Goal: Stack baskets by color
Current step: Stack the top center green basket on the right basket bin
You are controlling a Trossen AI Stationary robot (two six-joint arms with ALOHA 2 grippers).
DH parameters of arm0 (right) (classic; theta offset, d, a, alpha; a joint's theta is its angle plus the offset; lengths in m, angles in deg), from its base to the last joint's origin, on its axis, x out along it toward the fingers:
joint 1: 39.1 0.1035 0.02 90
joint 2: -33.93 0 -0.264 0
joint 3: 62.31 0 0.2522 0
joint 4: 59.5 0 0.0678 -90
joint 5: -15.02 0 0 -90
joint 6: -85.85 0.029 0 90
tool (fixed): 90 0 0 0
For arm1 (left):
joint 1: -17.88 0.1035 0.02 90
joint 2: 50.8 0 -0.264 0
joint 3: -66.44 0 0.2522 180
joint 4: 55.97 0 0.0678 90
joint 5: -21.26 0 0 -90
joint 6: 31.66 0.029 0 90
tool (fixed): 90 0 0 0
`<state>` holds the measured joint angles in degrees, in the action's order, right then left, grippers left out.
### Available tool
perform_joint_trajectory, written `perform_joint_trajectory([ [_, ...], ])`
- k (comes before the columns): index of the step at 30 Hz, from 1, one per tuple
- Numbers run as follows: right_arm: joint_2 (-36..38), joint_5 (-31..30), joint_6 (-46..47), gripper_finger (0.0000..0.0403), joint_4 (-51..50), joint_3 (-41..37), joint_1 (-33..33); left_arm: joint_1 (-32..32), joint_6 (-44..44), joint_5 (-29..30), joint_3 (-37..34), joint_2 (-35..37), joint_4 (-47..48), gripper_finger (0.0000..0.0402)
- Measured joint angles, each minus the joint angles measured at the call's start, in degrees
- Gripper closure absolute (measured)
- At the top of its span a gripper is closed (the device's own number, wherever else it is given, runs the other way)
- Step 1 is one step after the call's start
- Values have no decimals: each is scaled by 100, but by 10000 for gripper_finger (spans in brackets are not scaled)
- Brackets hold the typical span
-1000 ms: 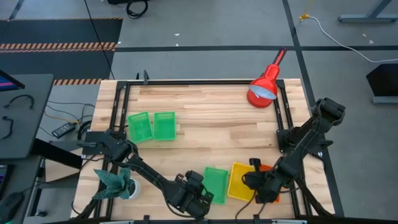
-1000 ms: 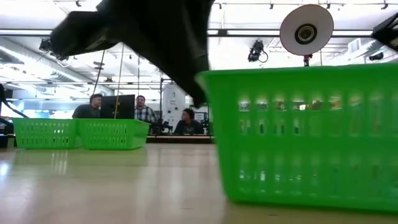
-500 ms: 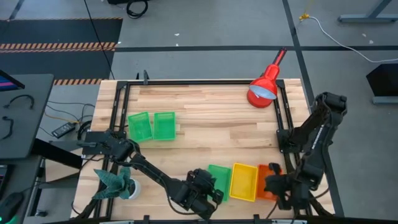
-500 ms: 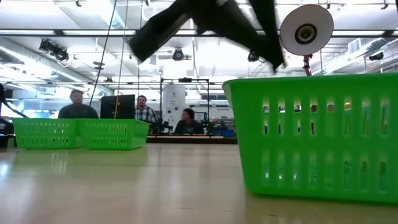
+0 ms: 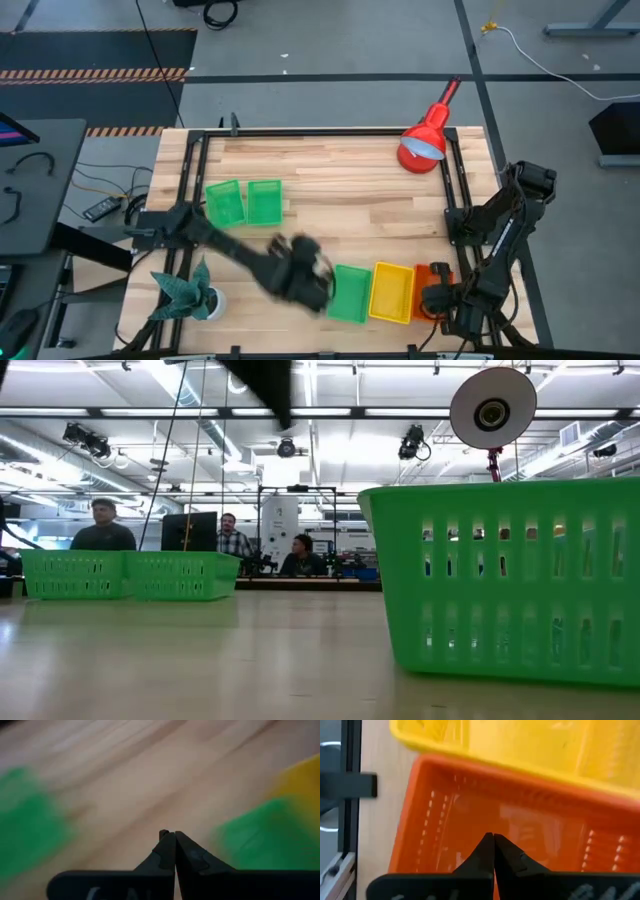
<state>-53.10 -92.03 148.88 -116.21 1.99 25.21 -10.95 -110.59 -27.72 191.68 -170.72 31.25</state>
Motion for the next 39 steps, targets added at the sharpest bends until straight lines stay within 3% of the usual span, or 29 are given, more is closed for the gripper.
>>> perform_joint_trajectory([
  [4,20,-493,-162,401,201,16,7,777,1024,-1114,0,241,1683,393],
  [11,89,-1226,-191,401,594,25,264,1869,4982,-2710,-1023,449,1417,326],
  [17,89,-1701,-209,401,1030,25,460,2197,6350,-2867,-2353,663,1249,239],
  [21,89,-1913,-205,400,1231,25,501,2425,6566,-2860,-3308,980,294,194],
  [24,89,-1948,-178,400,1389,25,501,2591,6570,-2837,-3838,1076,-356,183],
  [28,89,-1954,-175,400,1569,25,501,2682,6539,-2903,-4188,1091,-898,209],
  [32,89,-1953,-173,400,1711,25,501,2589,6297,-3025,-4161,1091,-1103,285],
  [36,89,-1934,-173,400,1839,25,501,2271,6053,-3160,-3731,1091,-994,383],
  [39,89,-1905,-173,400,1964,25,511,1906,5770,-3170,-3117,1091,-801,390],
])
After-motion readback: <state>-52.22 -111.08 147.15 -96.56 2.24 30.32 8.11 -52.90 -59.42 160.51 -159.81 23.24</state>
